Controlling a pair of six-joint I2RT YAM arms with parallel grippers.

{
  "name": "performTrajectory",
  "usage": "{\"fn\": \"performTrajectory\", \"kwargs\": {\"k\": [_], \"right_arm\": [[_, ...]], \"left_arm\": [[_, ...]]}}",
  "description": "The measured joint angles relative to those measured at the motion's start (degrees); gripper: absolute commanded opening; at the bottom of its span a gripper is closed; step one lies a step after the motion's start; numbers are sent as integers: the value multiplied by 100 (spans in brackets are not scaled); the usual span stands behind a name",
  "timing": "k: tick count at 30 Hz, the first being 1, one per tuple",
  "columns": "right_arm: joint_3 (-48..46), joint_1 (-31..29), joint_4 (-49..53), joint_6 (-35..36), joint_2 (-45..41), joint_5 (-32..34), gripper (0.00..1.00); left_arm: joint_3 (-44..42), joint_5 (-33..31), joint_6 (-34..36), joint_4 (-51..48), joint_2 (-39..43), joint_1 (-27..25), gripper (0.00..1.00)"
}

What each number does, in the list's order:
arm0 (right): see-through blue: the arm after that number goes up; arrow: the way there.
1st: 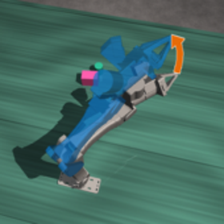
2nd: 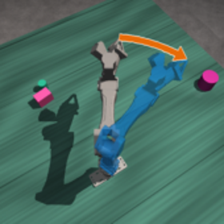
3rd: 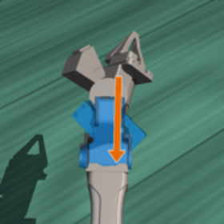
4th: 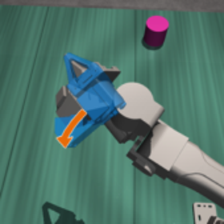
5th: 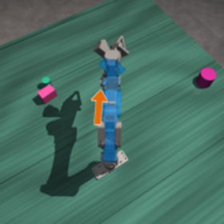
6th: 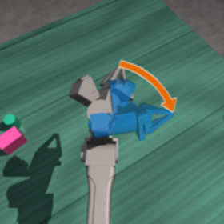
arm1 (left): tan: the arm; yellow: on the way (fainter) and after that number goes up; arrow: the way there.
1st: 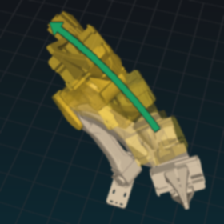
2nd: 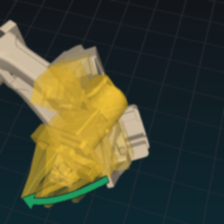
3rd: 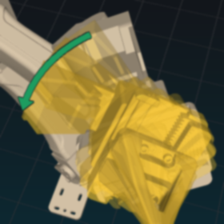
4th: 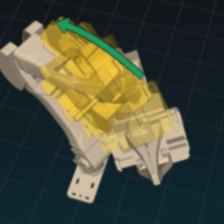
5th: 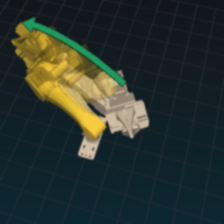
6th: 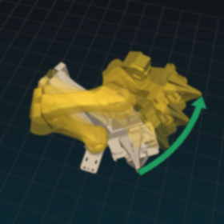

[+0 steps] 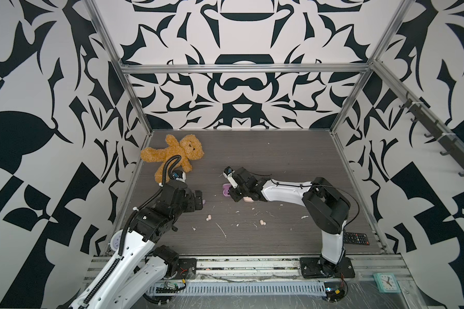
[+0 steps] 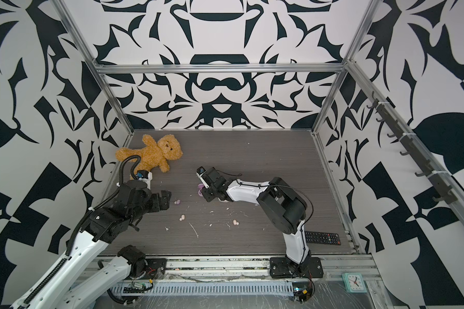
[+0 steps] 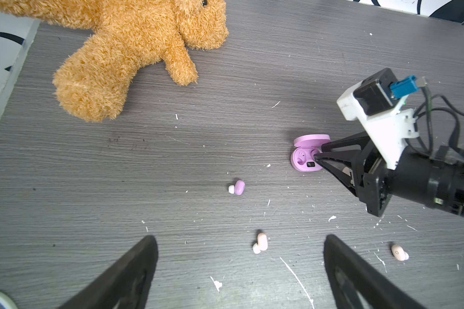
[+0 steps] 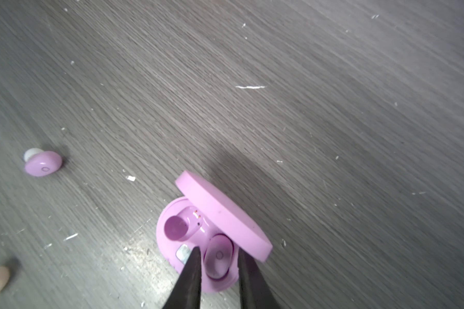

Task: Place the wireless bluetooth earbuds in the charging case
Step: 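Open the right gripper to release the earbud in the slot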

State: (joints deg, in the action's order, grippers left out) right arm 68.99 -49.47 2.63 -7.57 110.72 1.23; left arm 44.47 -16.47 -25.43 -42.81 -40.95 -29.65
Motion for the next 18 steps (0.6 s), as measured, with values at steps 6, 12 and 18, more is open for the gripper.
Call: {"fn": "performTrajectory", "kwargs": {"k": [6,12,18], "right_arm": [[-31,0,17,-103,-92,-9,33],[-356,0,4,-369,-417,-144,46],[-564,0,-61,-990,-1058,-308,57]], "left_arm": [[0,4,0,20,-7,0,99],[0,7,2,20,-11,0,99],[0,2,22,20,-15,0,99]]}}
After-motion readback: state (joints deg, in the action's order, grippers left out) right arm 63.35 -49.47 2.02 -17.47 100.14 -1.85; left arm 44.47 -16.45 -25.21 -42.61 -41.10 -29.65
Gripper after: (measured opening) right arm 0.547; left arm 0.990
